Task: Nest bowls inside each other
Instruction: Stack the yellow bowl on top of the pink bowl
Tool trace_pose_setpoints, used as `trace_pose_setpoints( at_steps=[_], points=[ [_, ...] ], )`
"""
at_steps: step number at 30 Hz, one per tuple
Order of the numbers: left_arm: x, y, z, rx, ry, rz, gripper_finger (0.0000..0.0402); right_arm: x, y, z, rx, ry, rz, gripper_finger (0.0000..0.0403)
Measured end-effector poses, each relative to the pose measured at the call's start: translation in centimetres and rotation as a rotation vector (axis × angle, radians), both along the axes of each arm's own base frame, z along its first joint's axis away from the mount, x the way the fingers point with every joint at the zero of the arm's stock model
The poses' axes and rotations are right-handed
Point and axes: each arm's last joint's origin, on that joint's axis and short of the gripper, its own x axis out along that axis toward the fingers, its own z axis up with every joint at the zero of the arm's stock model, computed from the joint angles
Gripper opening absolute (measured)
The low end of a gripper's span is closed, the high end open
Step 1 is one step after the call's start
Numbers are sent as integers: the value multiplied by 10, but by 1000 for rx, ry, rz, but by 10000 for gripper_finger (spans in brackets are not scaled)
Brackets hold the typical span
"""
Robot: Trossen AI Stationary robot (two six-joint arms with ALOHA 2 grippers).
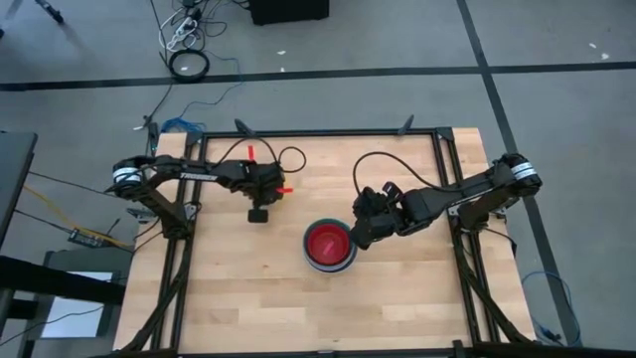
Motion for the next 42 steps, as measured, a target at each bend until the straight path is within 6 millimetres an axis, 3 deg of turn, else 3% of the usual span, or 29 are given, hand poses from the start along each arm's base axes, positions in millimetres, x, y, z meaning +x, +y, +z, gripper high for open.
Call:
trace_pose_setpoints(
  at_steps=[5,13,16,19,30,42],
  points=[
    [14,-2,24,38,-53,10,6,-4,0,0,-78,1,-38,177],
    [45,-19,107,127,-207,-26,3,-25,1,1,-122,72,-136,167],
    [54,-29,132,54,-306,-61,2,-33,6,5,-121,72,-155,166],
    [59,-46,146,-51,-372,-79,2,-44,10,10,-125,56,-177,168],
    [81,-126,145,-163,-507,-185,1,-78,19,28,-113,-44,-242,166],
    [120,-146,86,-240,-407,-112,1,-78,19,28,-112,-45,-242,166]
  ],
)
